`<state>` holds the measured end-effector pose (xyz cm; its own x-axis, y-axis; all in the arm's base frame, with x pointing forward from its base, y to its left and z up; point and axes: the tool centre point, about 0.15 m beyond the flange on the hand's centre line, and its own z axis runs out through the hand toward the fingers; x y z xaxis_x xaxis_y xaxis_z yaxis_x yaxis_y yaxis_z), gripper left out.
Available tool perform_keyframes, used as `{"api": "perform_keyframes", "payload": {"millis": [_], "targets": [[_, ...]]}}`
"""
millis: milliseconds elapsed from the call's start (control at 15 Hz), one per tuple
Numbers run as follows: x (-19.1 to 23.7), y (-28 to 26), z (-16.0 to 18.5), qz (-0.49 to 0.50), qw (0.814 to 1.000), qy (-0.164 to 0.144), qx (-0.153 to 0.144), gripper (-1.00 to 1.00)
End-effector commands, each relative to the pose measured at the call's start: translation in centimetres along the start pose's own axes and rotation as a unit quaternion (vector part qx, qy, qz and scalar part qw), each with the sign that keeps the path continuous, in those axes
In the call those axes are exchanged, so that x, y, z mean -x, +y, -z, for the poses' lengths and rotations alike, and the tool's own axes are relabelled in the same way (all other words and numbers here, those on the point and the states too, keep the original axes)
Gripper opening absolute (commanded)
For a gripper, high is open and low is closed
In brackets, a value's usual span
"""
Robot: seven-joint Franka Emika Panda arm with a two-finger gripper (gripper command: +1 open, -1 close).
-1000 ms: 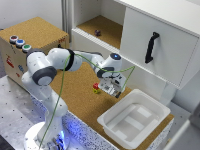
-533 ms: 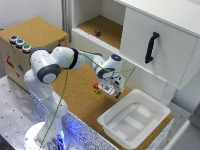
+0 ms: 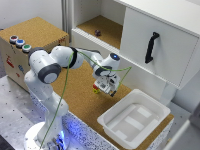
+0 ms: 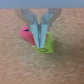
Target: Unstack the pink block
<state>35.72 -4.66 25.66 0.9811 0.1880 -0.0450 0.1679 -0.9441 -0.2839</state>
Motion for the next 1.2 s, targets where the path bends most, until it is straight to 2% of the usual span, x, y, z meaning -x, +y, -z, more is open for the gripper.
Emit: {"api": "perform_keyframes", "payload": {"millis": [0,133,267,467,667,933,1133], "targets": [[4.3,-8.1,0.4,0.021,1.000,0.014,-0.018,-1.00],[4.5,-9.3,-0.7,0.033,0.999,0.008,-0.024,-1.00],[4.6,-9.5,-0.3,0.038,0.999,0.016,-0.023,-1.00],[4.9,-8.1,0.3,0.031,0.999,0.024,-0.007,-1.00],[4.8,-5.1,0.2,0.004,0.999,0.031,0.038,-1.00],[3.3,0.1,0.3,-0.034,0.992,0.050,0.113,-1.00],[1.5,3.1,0.4,-0.058,0.988,0.062,0.132,-1.00]]}}
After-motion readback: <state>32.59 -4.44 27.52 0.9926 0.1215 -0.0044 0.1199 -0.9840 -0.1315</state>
